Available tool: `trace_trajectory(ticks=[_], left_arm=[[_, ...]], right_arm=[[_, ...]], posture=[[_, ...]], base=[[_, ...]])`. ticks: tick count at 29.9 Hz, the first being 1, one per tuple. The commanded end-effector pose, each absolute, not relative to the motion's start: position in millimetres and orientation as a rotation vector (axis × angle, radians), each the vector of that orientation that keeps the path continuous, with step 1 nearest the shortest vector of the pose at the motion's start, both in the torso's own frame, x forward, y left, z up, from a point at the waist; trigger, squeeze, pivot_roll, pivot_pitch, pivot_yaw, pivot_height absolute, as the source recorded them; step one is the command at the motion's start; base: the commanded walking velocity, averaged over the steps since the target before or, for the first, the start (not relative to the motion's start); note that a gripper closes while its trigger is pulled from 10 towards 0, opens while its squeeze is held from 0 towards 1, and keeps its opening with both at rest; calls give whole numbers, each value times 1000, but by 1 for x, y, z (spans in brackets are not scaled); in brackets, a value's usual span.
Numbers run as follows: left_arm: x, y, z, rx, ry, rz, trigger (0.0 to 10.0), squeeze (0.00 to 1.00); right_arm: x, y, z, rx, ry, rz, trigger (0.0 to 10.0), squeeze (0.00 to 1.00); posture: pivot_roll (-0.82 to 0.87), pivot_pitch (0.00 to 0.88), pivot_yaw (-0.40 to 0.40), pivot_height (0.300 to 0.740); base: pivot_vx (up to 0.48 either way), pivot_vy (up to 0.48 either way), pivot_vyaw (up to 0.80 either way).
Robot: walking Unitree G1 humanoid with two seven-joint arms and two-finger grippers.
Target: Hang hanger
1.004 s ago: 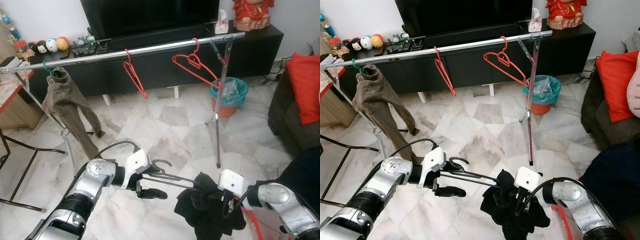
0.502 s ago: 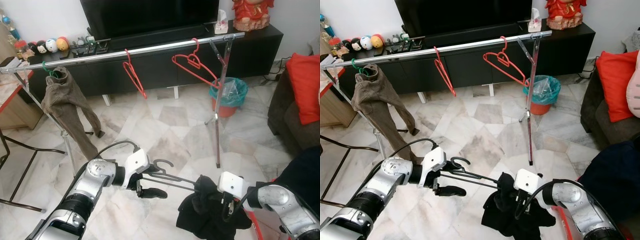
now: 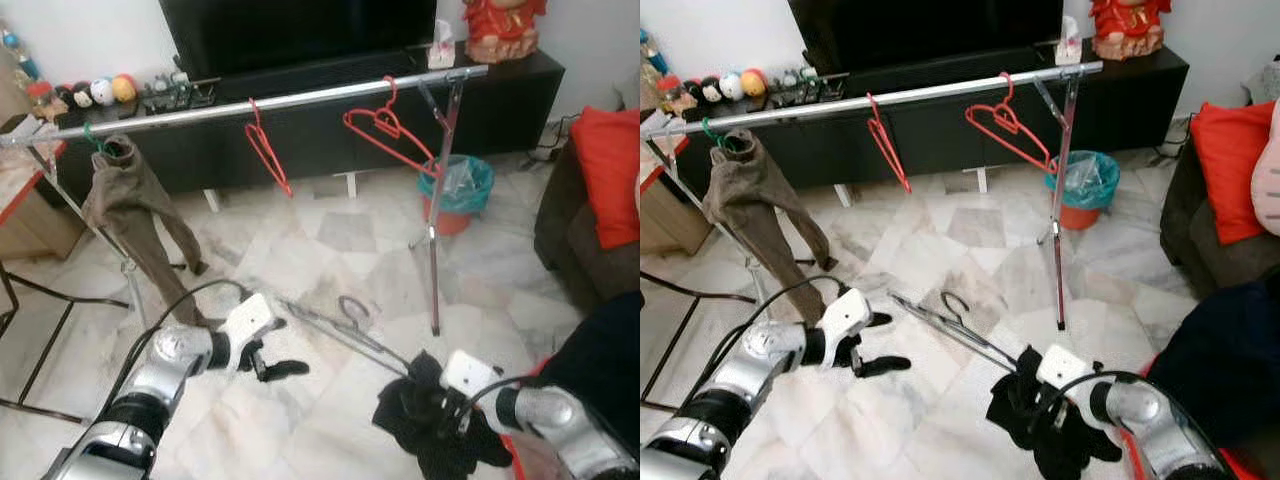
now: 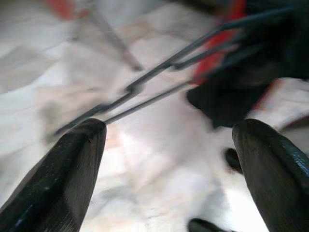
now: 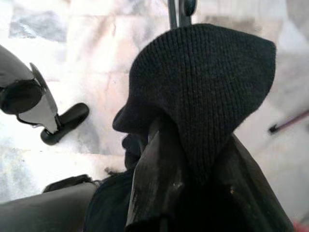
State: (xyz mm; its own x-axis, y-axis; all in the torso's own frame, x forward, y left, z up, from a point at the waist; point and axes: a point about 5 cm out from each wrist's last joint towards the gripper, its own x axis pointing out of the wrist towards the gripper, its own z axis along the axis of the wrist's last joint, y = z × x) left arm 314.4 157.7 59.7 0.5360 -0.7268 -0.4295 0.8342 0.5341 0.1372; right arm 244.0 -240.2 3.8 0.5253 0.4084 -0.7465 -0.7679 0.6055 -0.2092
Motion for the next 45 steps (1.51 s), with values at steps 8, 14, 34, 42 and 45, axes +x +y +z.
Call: trace_trajectory(ticks=[8, 14, 34, 42, 45], left_arm=[[296, 212, 8, 362, 588, -326, 10000, 0], [255, 208, -33, 267, 773, -300, 10000, 0], [206, 222, -66, 166, 948, -52, 10000, 0], [196, 217, -73, 160, 977, -65, 10000, 0], [194, 217, -74, 158, 985, -57, 10000, 0]], right_arm=[[242, -226, -28, -232, 663, 269, 10000, 0], [218, -216, -55, -1, 758, 25, 10000, 0], [154, -219, -88, 160, 894, -180, 10000, 0], [156, -225, -86, 163, 881, -215, 10000, 0], [159, -223, -85, 170, 867, -224, 10000, 0]], posture=[[-59, 38, 131, 740], [-50, 33, 121, 740], [-74, 0, 17, 740], [-69, 0, 25, 740], [-74, 0, 35, 740]], base=[[0, 0, 0], [0, 0, 0], [0, 0, 0], [0, 0, 0], [0, 0, 0]])
